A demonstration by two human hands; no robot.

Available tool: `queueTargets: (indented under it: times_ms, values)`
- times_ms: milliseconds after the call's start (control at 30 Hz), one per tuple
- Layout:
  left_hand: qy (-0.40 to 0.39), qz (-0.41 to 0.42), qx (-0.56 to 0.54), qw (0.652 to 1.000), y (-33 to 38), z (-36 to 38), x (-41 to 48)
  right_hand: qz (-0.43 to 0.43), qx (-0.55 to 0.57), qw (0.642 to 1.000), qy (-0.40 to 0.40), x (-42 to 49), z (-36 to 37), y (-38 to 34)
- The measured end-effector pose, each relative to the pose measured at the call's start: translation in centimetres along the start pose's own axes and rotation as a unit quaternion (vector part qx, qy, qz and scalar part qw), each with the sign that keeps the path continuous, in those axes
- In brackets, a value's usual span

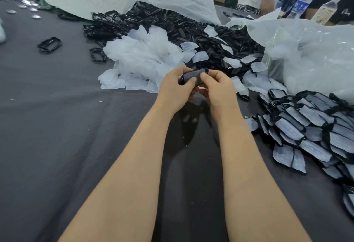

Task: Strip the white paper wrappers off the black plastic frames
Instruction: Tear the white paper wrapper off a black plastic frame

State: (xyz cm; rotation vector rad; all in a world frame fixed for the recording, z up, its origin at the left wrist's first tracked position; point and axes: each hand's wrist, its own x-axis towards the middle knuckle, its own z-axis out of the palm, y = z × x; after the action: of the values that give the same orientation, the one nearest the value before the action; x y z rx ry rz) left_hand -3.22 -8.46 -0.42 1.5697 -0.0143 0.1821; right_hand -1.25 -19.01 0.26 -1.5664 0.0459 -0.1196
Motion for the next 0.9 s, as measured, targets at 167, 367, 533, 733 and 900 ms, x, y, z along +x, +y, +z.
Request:
queueTargets:
  times_ms: [167, 367, 533, 733, 900]
  values:
    - [0.008, -0.012, -0.023, 1.0, -0.01, 0.17, -0.07, -0.011, -0.029, 1.0, 0.005, -0.04, -0.02, -0.03]
    - [0.035, -0.021, -0.009, 0.999, 0.07, 0.18, -0.05, -0.032, -0.062, 0.998, 0.006, -0.32, 0.12, -0.13]
    - [0.026, -0.026, -0.016, 0.999, 0.22, 0.32, -0.14, -0.009, -0.01, 1.0, 0.013, -0.43, 0.08, -0.16]
    - [0.018, -0.03, -0.003, 0.999, 0.56, 0.47, -0.29, -0.003, 0.023, 0.999, 0.044, -0.43, 0.33, -0.13]
    - [0.024, -0.033, 0.002, 0.999, 0.63, 0.48, -0.29, -0.026, -0.016, 0.998, 0.05, -0.52, 0.5, -0.14]
